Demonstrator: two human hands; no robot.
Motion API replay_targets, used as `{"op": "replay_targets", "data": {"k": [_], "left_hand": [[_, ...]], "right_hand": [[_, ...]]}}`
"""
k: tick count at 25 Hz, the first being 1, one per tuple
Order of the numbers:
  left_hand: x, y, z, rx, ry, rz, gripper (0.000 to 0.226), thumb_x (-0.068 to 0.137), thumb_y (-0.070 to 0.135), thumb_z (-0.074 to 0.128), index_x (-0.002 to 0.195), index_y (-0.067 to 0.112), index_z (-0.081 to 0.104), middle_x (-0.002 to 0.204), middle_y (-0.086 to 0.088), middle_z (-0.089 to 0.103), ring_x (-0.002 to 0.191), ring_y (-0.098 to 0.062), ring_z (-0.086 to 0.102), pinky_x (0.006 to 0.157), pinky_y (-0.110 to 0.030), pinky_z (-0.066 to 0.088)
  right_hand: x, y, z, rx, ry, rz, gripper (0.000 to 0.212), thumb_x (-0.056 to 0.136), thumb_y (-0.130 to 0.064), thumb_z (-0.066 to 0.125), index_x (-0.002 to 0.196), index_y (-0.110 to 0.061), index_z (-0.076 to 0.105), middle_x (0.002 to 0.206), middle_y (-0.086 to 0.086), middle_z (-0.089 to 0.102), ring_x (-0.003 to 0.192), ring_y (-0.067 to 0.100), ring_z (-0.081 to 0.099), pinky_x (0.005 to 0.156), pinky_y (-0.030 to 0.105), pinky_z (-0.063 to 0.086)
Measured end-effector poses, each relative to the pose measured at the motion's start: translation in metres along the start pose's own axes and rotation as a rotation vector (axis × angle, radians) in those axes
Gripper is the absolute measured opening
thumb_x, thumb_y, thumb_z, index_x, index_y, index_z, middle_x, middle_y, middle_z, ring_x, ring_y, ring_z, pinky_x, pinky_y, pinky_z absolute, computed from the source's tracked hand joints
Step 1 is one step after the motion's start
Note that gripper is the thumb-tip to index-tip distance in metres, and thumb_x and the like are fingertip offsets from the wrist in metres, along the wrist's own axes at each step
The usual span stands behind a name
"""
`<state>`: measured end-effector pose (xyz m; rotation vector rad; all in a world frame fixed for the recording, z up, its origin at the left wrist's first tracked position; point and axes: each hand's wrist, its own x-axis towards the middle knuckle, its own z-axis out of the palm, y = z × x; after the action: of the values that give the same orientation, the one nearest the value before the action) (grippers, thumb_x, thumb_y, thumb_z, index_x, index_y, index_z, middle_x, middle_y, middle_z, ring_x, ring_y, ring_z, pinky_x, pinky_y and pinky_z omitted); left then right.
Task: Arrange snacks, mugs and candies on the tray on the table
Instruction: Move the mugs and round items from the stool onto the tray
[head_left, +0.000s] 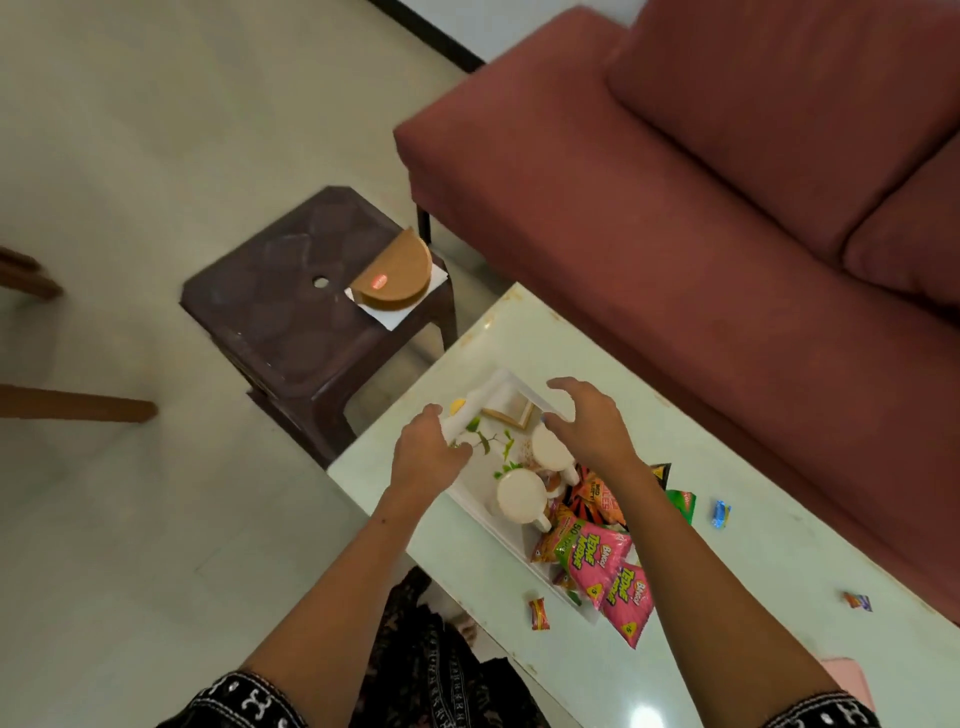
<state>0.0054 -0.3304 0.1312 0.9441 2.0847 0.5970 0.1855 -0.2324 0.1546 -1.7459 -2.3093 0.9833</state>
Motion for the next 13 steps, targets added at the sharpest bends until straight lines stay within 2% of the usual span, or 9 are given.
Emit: {"op": "replay_targets", "data": {"k": [2,6,9,13], "left_hand": [[0.006,0.003,-0.029,-0.053,0.034,-0.007,0.064,0.075,0.024,0.070,0.130,0.009,0.042,0.129,-0.012,0.056,0.117,-0.027,0.053,0.091,-0.031,0.043],[0.029,0.009,-0.086,-0.148,0.117,0.053,0.050,0.081,0.020,0.063,0.128,0.012,0.045,0.129,-0.012,0.056,0.119,-0.026,0.051,0.097,-0.036,0.042],[0.051,0.009,-0.121,-0.248,0.150,0.103,0.036,0.087,0.012,0.053,0.123,0.008,0.049,0.125,-0.015,0.058,0.117,-0.026,0.054,0.099,-0.039,0.045],[0.096,0.002,-0.154,-0.222,0.130,0.137,0.032,0.088,0.009,0.050,0.120,0.004,0.051,0.121,-0.016,0.061,0.113,-0.026,0.057,0.100,-0.041,0.045]], "right_hand": [[0.004,-0.031,-0.003,0.062,0.024,-0.007,0.045,0.083,-0.023,0.066,0.126,-0.019,0.053,0.132,0.005,0.055,0.119,0.025,0.052,0.097,0.037,0.041],[0.026,-0.091,0.004,0.178,0.058,-0.032,0.043,0.083,-0.022,0.067,0.124,-0.018,0.055,0.131,0.004,0.057,0.117,0.026,0.053,0.099,0.042,0.044],[0.049,-0.131,0.019,0.268,0.078,-0.028,0.042,0.082,-0.022,0.068,0.122,-0.015,0.057,0.126,0.005,0.061,0.114,0.022,0.056,0.094,0.035,0.046],[0.088,-0.176,0.046,0.433,0.083,0.107,0.037,0.080,-0.023,0.069,0.116,-0.015,0.060,0.111,0.005,0.064,0.099,0.016,0.058,0.081,0.025,0.044]]}}
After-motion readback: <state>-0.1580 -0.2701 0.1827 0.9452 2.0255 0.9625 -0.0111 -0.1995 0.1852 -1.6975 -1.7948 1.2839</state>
